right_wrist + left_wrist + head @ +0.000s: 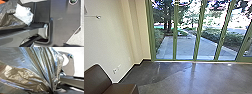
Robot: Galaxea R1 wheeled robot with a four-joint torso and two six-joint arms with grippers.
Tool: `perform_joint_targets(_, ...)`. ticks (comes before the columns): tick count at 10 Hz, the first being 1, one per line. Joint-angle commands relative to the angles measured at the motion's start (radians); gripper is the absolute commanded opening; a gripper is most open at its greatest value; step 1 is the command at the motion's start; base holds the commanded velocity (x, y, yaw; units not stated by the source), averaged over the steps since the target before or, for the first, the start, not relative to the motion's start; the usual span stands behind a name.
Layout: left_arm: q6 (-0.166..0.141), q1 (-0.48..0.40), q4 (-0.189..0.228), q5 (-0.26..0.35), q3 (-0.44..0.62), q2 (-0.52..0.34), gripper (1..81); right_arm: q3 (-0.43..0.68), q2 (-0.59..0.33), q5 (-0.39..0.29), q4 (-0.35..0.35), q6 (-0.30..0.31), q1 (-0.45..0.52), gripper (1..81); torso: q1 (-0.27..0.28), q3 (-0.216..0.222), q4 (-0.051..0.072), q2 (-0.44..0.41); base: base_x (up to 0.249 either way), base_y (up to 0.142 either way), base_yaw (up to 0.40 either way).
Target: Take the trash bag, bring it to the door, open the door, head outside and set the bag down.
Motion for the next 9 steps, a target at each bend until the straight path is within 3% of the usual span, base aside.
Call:
perform_joint_targets(1,0.004,-0.050,0.002,0.071,0.003,0.002,1.0,0.011,0.016,-0.063,-0.007,-0.004,0.043,81.1,0.000,0.000,0.000,0.000,0.000,0.000,-0.384)
perform_joint_targets(9,0.002,-0.050,0.001,0.071,0.003,-0.001,1.0,0.006,0.016,-0.063,-0.005,-0.003,0.044,81.1,0.000,0.000,0.000,0.000,0.000,0.000,-0.378)
